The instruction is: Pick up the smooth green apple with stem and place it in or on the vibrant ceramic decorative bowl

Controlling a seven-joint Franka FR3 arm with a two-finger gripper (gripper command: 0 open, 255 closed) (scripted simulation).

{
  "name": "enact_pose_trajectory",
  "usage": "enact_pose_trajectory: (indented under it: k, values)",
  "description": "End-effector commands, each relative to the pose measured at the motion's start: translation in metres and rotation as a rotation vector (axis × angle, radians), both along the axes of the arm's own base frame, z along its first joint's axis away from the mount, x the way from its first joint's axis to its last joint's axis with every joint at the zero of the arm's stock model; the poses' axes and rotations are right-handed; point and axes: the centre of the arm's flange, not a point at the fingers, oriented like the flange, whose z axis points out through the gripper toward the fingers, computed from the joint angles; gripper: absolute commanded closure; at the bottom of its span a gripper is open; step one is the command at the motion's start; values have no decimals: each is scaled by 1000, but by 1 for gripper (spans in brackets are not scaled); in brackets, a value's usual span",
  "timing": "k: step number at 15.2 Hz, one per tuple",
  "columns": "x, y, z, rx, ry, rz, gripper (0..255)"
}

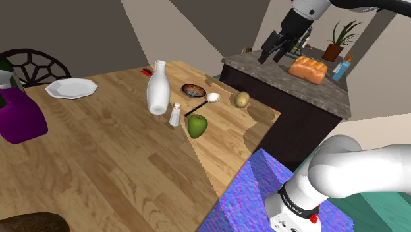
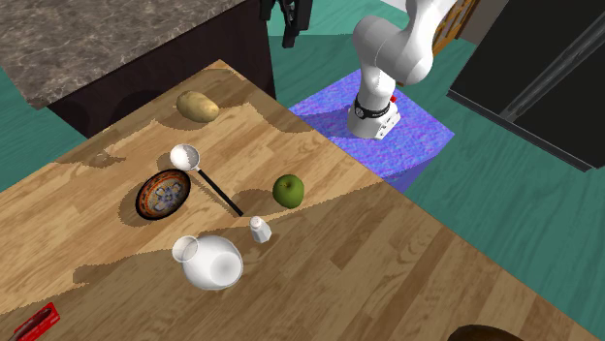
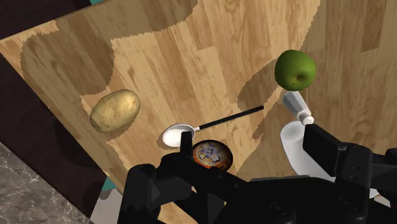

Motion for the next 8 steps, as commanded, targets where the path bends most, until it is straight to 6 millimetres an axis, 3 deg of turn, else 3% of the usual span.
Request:
enact_pose_trajectory:
  k: [1, 8]
  values:
    - [0, 0, 0, 0, 0, 0, 0]
    - [59, 25, -70, 23, 106, 172, 0]
